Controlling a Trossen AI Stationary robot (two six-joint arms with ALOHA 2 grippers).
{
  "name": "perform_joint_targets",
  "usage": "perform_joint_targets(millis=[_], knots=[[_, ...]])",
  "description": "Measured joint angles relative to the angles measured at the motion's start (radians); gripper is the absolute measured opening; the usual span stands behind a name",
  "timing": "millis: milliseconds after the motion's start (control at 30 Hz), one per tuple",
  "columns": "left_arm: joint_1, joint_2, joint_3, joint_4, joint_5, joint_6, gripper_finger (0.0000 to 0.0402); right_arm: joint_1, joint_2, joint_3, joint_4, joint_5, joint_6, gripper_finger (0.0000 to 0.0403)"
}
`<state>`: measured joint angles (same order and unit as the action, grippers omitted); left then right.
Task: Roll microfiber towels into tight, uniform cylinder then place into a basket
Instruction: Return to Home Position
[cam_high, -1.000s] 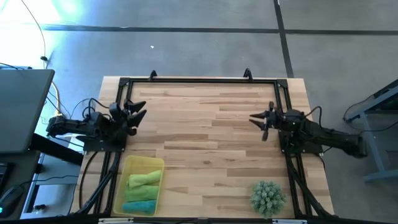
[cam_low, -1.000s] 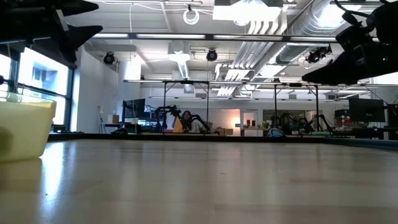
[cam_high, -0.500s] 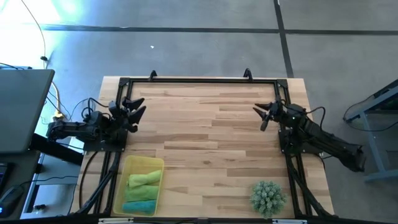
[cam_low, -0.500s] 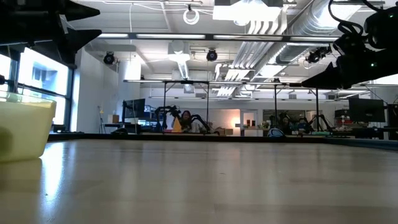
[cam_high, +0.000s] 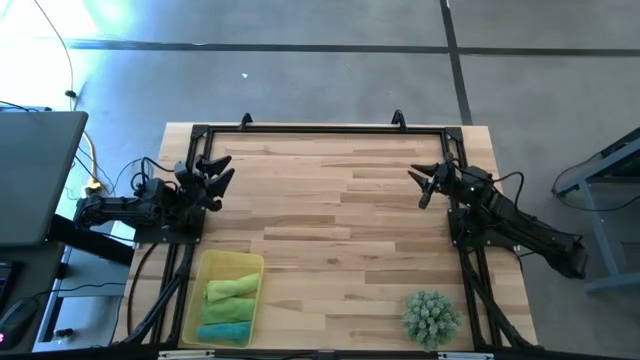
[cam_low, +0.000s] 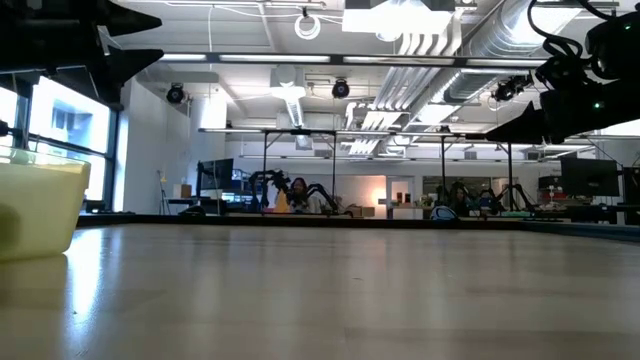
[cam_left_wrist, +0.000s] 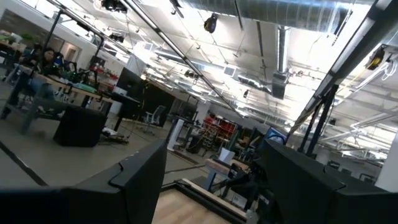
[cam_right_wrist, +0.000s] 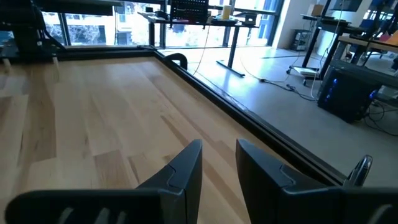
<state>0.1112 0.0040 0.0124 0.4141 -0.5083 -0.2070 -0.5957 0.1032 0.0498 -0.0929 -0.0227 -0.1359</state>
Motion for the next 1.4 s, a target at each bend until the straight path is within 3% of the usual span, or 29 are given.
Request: perform_joint_targets(millis=[1400], knots=[[-0.048, 0.000, 0.000, -0.003, -0.008, 0.000, 0.0254, 0.000, 0.000, 0.000, 0.000, 0.000, -0.001, 0.0089]])
